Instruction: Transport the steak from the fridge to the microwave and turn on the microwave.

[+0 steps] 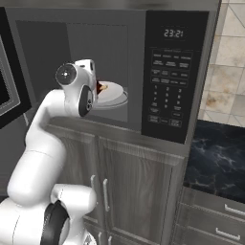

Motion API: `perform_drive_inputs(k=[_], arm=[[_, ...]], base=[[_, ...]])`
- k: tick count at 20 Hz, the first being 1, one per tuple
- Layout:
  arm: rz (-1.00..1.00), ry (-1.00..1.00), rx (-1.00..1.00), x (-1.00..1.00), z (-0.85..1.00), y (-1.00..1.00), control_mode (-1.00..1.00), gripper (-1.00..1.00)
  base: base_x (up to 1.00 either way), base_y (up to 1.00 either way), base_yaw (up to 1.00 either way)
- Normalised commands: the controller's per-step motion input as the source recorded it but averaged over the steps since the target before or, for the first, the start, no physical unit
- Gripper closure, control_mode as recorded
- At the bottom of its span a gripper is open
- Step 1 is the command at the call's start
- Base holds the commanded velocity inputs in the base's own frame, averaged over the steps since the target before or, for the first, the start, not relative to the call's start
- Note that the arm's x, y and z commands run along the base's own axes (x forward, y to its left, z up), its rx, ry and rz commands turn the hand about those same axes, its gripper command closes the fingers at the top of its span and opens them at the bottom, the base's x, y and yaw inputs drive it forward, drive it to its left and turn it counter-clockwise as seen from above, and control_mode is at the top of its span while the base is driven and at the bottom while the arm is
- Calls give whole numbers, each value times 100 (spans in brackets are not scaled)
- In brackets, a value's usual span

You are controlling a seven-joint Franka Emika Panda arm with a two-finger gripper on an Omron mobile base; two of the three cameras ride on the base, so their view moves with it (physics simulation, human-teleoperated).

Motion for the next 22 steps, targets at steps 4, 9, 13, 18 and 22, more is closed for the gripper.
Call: perform_drive_inputs(k=[4, 9, 13, 18, 22], arm=[[7, 17, 0, 2, 0, -14, -100, 100], [8, 20, 0, 20, 0, 0, -100, 100], [6, 24, -2, 42, 0, 0, -100, -100], [5, 15, -3, 20, 0, 0, -100, -100], [5, 3, -3, 4, 0, 0, -100, -100]], base=[[0, 0, 0], [0, 0, 0], [0, 0, 0], [0, 0, 0], [0, 0, 0]])
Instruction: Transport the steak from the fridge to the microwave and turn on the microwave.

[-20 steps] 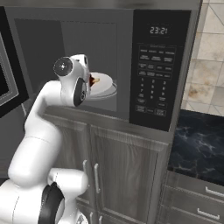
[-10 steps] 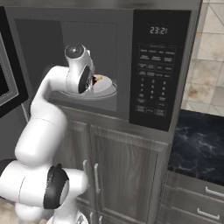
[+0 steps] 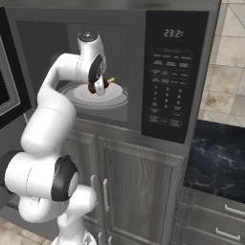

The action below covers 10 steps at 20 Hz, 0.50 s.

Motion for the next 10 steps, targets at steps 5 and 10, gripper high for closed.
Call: perform_drive_inputs(k=[5, 10], arm=[[2, -14, -12, -1, 0, 0, -100, -100], [0, -55, -23, -35, 0, 0, -100, -100]], base=[[0, 0, 0], [0, 0, 0]])
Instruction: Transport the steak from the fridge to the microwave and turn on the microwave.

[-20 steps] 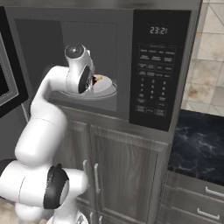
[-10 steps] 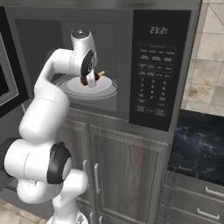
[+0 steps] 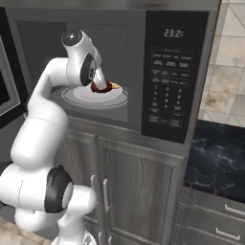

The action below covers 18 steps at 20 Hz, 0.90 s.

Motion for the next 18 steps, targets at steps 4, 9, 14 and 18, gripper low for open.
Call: perform_drive_inputs(k=[4, 9, 14, 18], arm=[[8, -22, -5, -46, 15, 0, -100, -100], [11, 2, -8, -74, 7, 0, -100, -100], [9, 4, -16, -88, 0, 0, -100, -100], [9, 0, -16, -87, 0, 0, -100, -100]], base=[[0, 0, 0], [0, 0, 0], [0, 0, 0], [0, 0, 0]])
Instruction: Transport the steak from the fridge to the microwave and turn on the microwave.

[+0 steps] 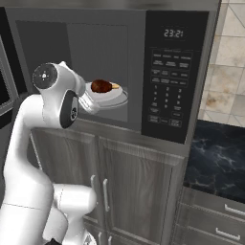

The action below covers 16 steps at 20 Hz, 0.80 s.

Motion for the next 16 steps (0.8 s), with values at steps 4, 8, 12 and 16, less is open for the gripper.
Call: perform_drive_inputs(k=[4, 8, 12, 16], arm=[[11, 6, -16, -75, 0, 0, -100, -100], [10, 15, -21, -70, -5, 0, -100, -100], [8, 26, -27, -60, -24, 0, -100, -100], [8, 29, -31, -66, -22, 0, -100, -100]], base=[[0, 0, 0], [0, 0, 0], [0, 0, 0], [0, 0, 0]])
